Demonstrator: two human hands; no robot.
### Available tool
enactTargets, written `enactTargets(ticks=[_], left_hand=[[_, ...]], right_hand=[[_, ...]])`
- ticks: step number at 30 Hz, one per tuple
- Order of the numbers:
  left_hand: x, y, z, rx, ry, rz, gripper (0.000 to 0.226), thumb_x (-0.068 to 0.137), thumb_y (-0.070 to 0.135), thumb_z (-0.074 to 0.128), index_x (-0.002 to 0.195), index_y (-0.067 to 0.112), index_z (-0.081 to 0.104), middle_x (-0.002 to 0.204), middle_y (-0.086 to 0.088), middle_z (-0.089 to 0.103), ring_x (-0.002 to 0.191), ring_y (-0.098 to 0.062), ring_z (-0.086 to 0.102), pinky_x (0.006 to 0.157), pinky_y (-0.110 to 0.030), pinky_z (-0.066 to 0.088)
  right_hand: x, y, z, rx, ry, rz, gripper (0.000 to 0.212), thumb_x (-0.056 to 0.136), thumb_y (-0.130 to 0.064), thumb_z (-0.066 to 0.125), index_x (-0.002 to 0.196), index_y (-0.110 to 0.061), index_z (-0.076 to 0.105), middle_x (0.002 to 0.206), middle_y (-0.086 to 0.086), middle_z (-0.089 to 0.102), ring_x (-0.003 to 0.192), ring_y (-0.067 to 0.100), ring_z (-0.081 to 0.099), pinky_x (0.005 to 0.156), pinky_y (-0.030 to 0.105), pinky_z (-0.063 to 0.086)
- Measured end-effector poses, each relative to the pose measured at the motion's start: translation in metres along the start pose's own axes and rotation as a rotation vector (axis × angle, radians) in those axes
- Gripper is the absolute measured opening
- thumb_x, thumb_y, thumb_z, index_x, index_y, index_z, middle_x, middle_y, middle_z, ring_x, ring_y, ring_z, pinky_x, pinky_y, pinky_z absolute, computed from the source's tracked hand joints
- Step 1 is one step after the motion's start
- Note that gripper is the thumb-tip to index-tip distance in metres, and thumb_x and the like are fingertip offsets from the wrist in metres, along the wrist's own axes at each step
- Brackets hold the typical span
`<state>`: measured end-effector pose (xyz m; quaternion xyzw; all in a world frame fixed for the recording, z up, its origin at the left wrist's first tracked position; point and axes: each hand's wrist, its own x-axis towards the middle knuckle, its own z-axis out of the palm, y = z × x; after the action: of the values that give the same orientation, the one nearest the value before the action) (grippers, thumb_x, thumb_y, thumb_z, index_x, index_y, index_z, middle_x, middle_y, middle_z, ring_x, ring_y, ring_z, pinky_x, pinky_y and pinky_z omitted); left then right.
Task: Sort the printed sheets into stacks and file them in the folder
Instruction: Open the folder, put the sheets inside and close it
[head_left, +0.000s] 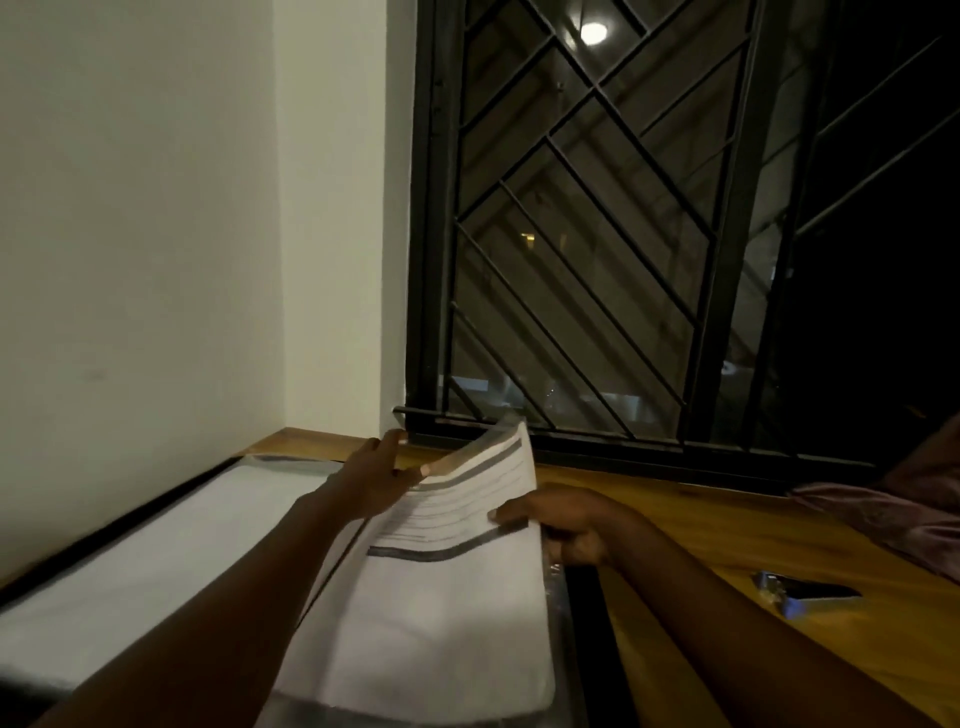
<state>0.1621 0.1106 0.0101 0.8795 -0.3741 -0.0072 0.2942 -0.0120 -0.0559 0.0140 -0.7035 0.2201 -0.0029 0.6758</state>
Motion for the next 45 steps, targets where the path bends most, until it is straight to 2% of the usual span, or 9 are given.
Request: enactTargets(ticks=[11,15,18,22,27,31,35,40,45], left_hand=[[-0.057,-0.046,-0.080,-0.142,0.035,-0.104,0.063,0.095,0.055,0.040,0.145,0.018,0.032,0.144,-0.013,0.044,0.127,-0.029,0.046,0.097,-0.037,0.042],[-0.076,-0.068,-0.106,-0.567,0.002,-0.162,0.057,0.092,0.060,0.044,0.139,0.028,0.040,0.126,-0.001,0.055,0.108,-0.022,0.056,0.078,-0.038,0.050],[-0.087,-0.090,-0.127,-1.105,0.087,-0.303,0.090,0.068,0.078,0.056,0.126,0.010,0.056,0.096,-0.007,0.068,0.089,-0.024,0.062,0.072,-0.036,0.051],[-0.105,-0.129,-0.148,-1.318,0.143,-0.391,0.080,0.083,0.077,0.032,0.117,0.010,0.059,0.113,-0.016,0.063,0.099,-0.031,0.063,0.075,-0.041,0.051],[-0.141,-0.175,-0.145,-0.708,-0.020,-0.416,0.071,0.054,0.022,0.091,0.116,0.003,0.063,0.100,-0.012,0.067,0.089,-0.028,0.065,0.070,-0.032,0.055],[-0.125,-0.180,-0.144,-0.205,-0.005,-0.438,0.046,0.063,-0.003,0.073,0.104,0.017,0.067,0.088,-0.007,0.065,0.072,-0.017,0.059,0.058,-0.017,0.045],[-0.113,-0.178,-0.134,0.073,0.024,-0.401,0.038,0.078,0.004,0.055,0.107,0.027,0.064,0.101,-0.001,0.059,0.074,-0.012,0.054,0.049,-0.011,0.038],[-0.116,-0.174,-0.124,0.188,0.001,-0.430,0.046,0.088,0.038,0.062,0.129,0.019,0.052,0.129,-0.004,0.057,0.116,-0.021,0.053,0.083,-0.022,0.039],[-0.119,-0.182,-0.121,0.204,0.015,-0.461,0.070,0.078,0.064,0.064,0.130,0.019,0.049,0.130,-0.005,0.057,0.119,-0.023,0.053,0.100,-0.032,0.041]], right_hand=[[-0.017,-0.113,0.087,0.009,0.009,-0.065,0.010,0.091,-0.001,0.053,0.101,-0.001,0.056,0.095,0.016,0.063,0.084,0.024,0.063,0.055,0.035,0.058],[0.002,-0.135,0.140,-0.012,-0.092,-0.078,0.036,0.090,-0.032,0.062,0.111,-0.005,0.049,0.113,0.025,0.060,0.096,0.037,0.065,0.062,0.046,0.060],[0.020,-0.127,0.178,-0.100,-0.185,-0.095,0.054,0.084,-0.059,0.057,0.110,-0.013,0.049,0.118,0.016,0.058,0.102,0.030,0.060,0.066,0.045,0.056],[0.040,-0.078,0.213,-0.594,-0.110,-0.173,0.040,0.096,-0.048,0.045,0.118,-0.016,0.053,0.112,0.007,0.057,0.092,0.020,0.055,0.089,0.035,0.042],[0.062,-0.015,0.226,-1.014,0.098,-0.313,0.096,0.067,-0.092,0.011,0.145,-0.039,0.028,0.157,-0.002,0.022,0.144,0.024,0.019,0.118,0.045,0.014],[0.070,0.001,0.236,-1.096,0.124,-0.332,0.066,0.088,-0.073,0.021,0.147,-0.044,0.021,0.160,-0.001,0.007,0.147,0.025,-0.001,0.116,0.054,-0.003],[0.074,0.018,0.245,-1.247,0.148,-0.337,0.073,0.081,-0.080,0.011,0.146,-0.048,0.018,0.161,-0.001,0.004,0.148,0.023,-0.003,0.115,0.055,-0.009],[0.075,0.021,0.245,-1.226,0.147,-0.354,0.080,0.073,-0.085,0.012,0.144,-0.049,0.024,0.160,-0.002,0.007,0.148,0.022,-0.001,0.116,0.052,-0.007],[0.072,0.018,0.226,-0.588,0.226,-0.502,0.047,0.083,-0.062,0.054,0.124,-0.039,0.056,0.144,-0.007,0.046,0.136,0.014,0.036,0.113,0.032,0.027]])
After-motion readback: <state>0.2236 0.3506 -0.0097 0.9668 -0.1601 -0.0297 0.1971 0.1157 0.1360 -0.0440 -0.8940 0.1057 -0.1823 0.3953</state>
